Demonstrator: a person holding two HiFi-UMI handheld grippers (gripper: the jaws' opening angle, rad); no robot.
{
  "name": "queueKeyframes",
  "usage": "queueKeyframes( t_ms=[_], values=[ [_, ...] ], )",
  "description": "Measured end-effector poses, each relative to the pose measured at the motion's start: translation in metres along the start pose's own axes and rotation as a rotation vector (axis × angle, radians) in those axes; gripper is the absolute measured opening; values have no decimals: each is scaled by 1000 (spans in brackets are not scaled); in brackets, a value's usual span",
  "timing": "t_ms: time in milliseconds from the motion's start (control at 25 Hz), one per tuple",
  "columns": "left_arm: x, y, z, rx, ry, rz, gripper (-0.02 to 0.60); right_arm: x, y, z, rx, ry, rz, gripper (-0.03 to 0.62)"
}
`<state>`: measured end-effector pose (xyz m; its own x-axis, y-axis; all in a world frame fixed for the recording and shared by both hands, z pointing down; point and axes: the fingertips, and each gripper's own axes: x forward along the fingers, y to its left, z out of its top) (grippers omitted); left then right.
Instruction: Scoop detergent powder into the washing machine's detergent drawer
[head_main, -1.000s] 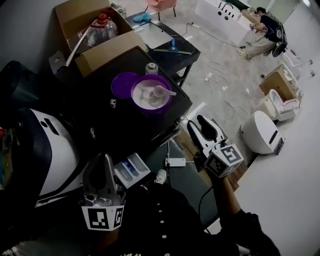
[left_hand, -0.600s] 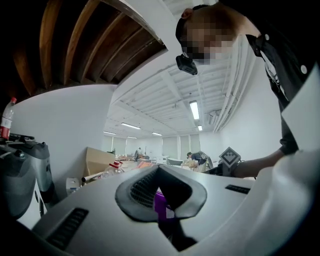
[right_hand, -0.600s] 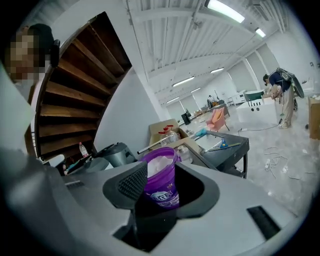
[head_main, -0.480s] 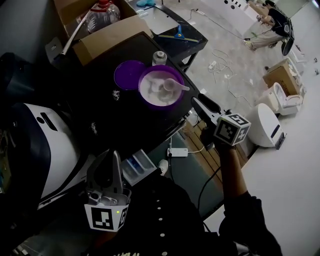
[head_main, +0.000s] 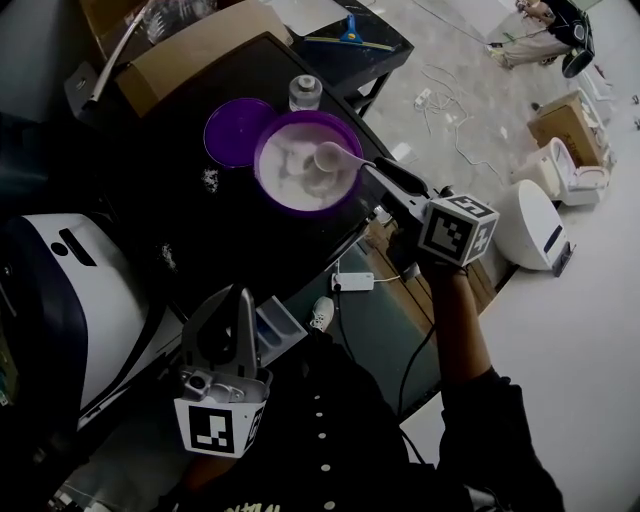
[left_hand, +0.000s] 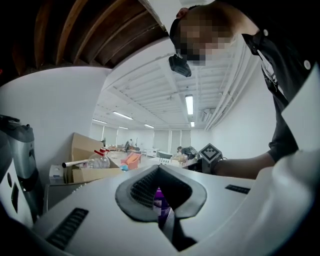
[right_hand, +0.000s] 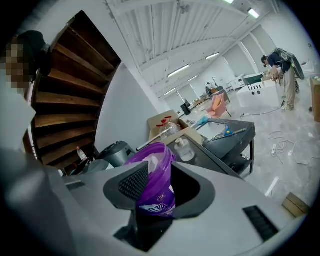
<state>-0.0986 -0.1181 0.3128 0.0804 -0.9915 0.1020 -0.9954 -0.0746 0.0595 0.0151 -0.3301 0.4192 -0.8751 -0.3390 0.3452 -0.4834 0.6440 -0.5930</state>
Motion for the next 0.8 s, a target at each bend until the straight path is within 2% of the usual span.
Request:
queueKeyframes(
  t_ms=[120,160,200,240,440,520,600,720,800],
  values=[
    [9,-1,-6,-7,15,-3,9,3,0,3,10,-3,27,134],
    [10,-1,-7,-9,19,-2,9,4,2,4,8,-5,41,105],
    [12,0,-9,-11,22,-1,9,4,4,4,3,-5,54,50],
    [13,0,-10,-13,25,-1,9,4,6,5,-3,-5,64,40],
    [16,0,-14,-18,34,-3,9,4,13,9,-52,-5,85,34],
    [17,-1,-14,-18,33,-5,9,3,17,12,-104,-20,90,32],
    [17,-2,-16,-25,41,-4,9,1,27,17,-235,-33,88,32],
    [16,-2,-17,-29,47,-5,9,2,50,23,-538,-25,39,32],
    [15,-2,-19,-34,52,-4,9,7,63,26,-629,-33,20,32]
  ],
)
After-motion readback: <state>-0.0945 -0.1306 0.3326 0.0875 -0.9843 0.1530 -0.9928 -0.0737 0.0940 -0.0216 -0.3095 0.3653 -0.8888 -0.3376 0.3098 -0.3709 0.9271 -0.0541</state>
